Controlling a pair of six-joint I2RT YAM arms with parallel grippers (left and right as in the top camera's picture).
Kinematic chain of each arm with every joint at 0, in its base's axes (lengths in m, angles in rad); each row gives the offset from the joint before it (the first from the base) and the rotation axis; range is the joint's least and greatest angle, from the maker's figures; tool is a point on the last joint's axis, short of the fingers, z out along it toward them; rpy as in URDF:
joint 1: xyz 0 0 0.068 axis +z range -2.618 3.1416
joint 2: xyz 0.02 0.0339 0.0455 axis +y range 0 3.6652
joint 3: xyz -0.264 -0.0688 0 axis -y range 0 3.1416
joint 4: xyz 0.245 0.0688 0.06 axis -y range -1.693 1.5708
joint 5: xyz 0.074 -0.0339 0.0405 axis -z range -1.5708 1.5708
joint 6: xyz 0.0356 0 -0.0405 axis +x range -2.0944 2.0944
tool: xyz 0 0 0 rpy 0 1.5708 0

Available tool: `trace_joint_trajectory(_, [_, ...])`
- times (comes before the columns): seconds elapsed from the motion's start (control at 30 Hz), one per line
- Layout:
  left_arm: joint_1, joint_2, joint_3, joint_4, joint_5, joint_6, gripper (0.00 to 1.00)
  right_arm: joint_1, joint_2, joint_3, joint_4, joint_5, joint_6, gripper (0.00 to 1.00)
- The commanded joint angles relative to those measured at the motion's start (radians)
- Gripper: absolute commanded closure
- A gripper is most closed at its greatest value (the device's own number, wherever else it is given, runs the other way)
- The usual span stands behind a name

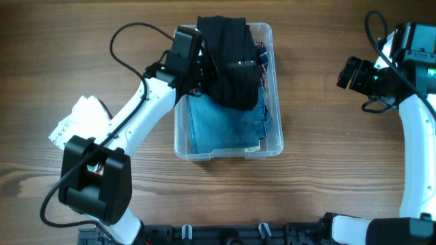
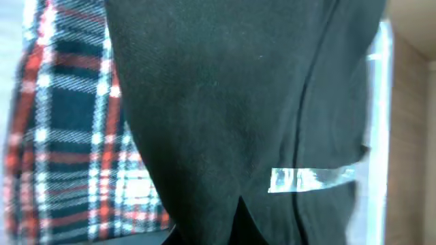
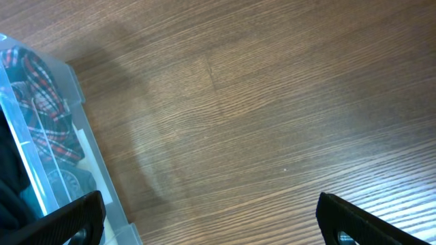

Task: Pack container
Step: 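Lower the black trousers onto the jeans and open the left gripper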

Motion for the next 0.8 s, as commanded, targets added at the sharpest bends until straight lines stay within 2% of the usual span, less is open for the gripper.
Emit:
trace_joint_trajectory(0.0, [-0.007, -0.006, 0.003, -0.09, -0.161, -0.005, 0.96, -0.001, -0.002, -0.002, 0.003, 0.003, -0.012, 0.0])
trace_joint_trajectory(0.1, [-0.008, -0.006, 0.003, -0.147, -0.165, -0.005, 0.96, -0.001, -0.002, -0.002, 0.003, 0.003, -0.013, 0.0])
trace_joint_trajectory(0.13, [-0.008, -0.006, 0.003, -0.147, -0.165, -0.005, 0.94, -0.001, -0.002, -0.002, 0.003, 0.003, -0.013, 0.0])
trace_joint_trajectory(0.17, [-0.008, -0.006, 0.003, -0.146, -0.164, 0.006, 0.81, -0.001, -0.002, -0.002, 0.003, 0.003, -0.013, 0.0])
trace_joint_trajectory(0.2, [-0.008, -0.006, 0.003, -0.139, -0.165, 0.029, 0.57, -0.001, -0.002, -0.002, 0.003, 0.003, -0.013, 0.0])
trace_joint_trajectory(0.23, [-0.008, -0.006, 0.003, -0.134, -0.166, 0.049, 0.42, -0.001, -0.002, -0.002, 0.003, 0.003, -0.013, 0.0])
trace_joint_trajectory(0.43, [-0.008, -0.074, 0.033, -0.124, -0.274, 0.177, 0.28, -0.001, -0.002, -0.002, 0.003, 0.003, -0.013, 0.0])
trace_joint_trajectory(0.57, [-0.008, -0.203, 0.064, -0.103, -0.274, 0.182, 0.28, -0.001, -0.002, -0.002, 0.003, 0.003, -0.013, 0.0])
trace_joint_trajectory(0.6, [-0.008, -0.221, 0.064, -0.09, -0.274, 0.182, 0.3, -0.001, -0.002, -0.002, 0.003, 0.003, -0.013, 0.0])
trace_joint_trajectory(0.63, [-0.009, -0.238, 0.064, -0.073, -0.274, 0.182, 0.38, -0.001, -0.002, -0.002, 0.003, 0.003, -0.012, 0.0])
trace_joint_trajectory(0.67, [-0.012, -0.254, 0.064, -0.048, -0.274, 0.182, 0.69, -0.001, -0.002, -0.002, 0.003, 0.003, -0.013, 0.0])
trace_joint_trajectory(0.7, [-0.016, -0.26, 0.064, -0.027, -0.273, 0.183, 0.87, -0.001, -0.002, -0.002, 0.003, 0.003, -0.013, 0.0])
trace_joint_trajectory(0.73, [-0.021, -0.261, 0.064, 0.0, -0.273, 0.183, 0.96, -0.001, -0.002, -0.002, 0.003, 0.003, -0.013, 0.0])
trace_joint_trajectory(0.77, [-0.026, -0.259, 0.064, 0.023, -0.273, 0.183, 0.96, -0.001, -0.002, -0.002, 0.003, 0.003, -0.013, 0.0])
